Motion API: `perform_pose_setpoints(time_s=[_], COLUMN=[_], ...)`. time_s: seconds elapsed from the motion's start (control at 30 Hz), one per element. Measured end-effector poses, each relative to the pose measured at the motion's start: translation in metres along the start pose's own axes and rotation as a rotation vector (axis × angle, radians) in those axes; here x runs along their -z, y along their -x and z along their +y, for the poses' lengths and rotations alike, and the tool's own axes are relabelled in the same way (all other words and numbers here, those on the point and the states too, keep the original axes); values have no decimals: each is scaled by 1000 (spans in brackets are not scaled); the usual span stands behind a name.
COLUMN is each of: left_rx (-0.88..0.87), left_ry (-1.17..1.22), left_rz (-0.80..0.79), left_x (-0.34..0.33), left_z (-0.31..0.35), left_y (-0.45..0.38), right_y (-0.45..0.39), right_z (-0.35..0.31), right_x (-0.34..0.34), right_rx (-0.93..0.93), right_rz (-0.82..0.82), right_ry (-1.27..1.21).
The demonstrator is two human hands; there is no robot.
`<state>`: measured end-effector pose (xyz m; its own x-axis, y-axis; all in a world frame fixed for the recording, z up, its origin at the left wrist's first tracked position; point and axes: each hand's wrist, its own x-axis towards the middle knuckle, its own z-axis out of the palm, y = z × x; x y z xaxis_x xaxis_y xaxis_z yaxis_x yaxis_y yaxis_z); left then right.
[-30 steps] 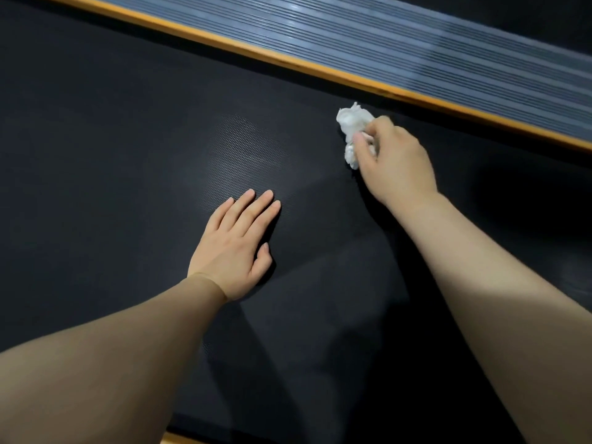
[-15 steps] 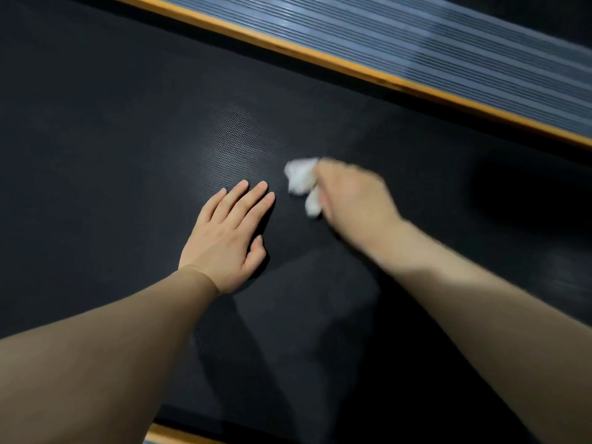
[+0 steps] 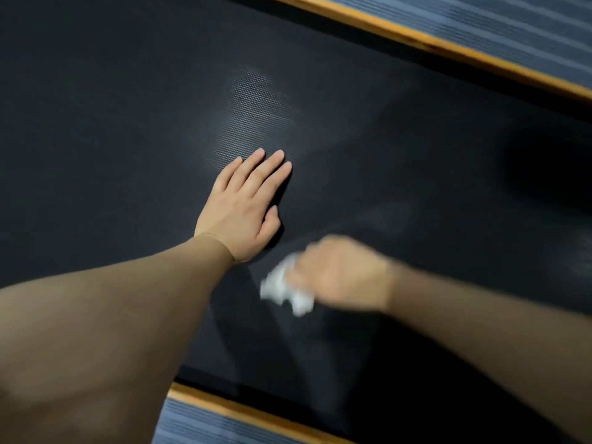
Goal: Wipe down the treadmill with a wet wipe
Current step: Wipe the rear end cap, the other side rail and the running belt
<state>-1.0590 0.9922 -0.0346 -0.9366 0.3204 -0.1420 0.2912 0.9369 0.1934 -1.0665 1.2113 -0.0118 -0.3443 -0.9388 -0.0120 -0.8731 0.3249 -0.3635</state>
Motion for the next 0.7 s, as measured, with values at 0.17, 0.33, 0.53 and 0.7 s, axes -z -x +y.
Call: perform_pose_setpoints(time_s=[0.17,0.33,0.53,0.7], left_rx=[-5,-5,-2,-27], left_ry=[9,13,25,43], left_rz=[5,-8,-7,-17], left_x=[0,0,0,-3], left_z=[-2,-2,-2,-5], left_y=[1,0,2,2], right_y=[-41,-46,-19,-5], right_z=[120,21,-131,-54], right_x=[50,0,-80,-17], right_rx=[-875,-644,-783,82], right_rz=[250,415,-72,-9], right_ry=[334,233,-316,-102])
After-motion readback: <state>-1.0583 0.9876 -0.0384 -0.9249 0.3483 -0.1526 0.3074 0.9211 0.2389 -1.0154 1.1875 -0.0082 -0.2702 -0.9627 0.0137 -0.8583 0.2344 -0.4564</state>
